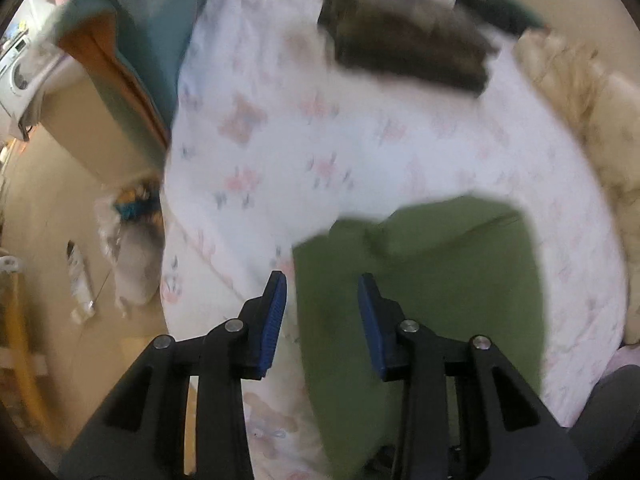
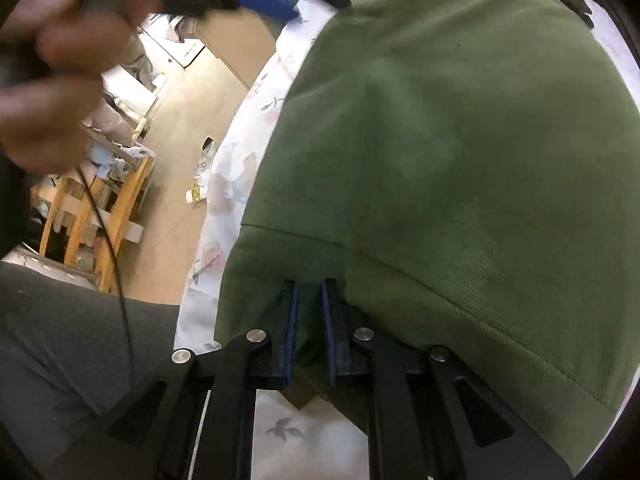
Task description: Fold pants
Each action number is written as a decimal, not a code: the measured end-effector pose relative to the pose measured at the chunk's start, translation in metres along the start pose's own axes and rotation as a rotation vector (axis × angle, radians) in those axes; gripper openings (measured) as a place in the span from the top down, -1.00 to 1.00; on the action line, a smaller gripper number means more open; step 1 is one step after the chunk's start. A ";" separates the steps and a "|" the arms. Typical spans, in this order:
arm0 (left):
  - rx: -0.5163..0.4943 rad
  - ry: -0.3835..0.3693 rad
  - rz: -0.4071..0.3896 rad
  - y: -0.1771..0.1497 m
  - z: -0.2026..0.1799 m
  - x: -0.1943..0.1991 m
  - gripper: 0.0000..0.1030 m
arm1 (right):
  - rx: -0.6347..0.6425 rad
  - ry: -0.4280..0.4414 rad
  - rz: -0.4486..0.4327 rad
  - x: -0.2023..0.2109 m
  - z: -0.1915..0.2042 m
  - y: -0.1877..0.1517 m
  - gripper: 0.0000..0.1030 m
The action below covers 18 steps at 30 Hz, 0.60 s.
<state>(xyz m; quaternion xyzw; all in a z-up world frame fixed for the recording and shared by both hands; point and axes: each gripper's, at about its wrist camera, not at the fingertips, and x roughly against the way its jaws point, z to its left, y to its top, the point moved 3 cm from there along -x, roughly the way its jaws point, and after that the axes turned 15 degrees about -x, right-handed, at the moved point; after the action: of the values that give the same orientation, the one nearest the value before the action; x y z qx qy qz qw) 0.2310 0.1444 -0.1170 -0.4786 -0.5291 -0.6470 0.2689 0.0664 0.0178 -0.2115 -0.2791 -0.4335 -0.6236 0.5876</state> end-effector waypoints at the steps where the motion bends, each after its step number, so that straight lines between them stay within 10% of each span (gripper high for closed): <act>1: -0.022 -0.028 -0.014 0.001 -0.005 0.003 0.38 | -0.003 0.003 -0.002 0.002 0.000 -0.001 0.77; 7: -0.179 -0.009 0.240 -0.023 -0.034 -0.079 0.64 | 0.004 0.074 -0.050 0.052 0.004 -0.002 0.76; 12: -0.223 0.046 0.272 -0.017 -0.043 -0.084 0.69 | -0.092 0.028 -0.278 0.125 -0.048 -0.009 0.75; 15: -0.218 0.051 0.277 -0.015 -0.041 -0.084 0.64 | -0.272 0.035 -0.254 0.135 -0.103 -0.010 0.68; 16: -0.221 0.057 0.276 -0.015 -0.042 -0.084 0.64 | -0.340 0.071 -0.274 0.145 -0.122 -0.012 0.54; 18: -0.234 0.071 0.269 -0.017 -0.044 -0.082 0.64 | -0.452 0.117 -0.288 0.155 -0.146 -0.019 -0.48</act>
<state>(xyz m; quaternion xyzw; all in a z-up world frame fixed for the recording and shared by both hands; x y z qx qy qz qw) 0.2347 0.0946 -0.1975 -0.5500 -0.3717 -0.6787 0.3142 0.0475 -0.1862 -0.1509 -0.3020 -0.2840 -0.7967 0.4397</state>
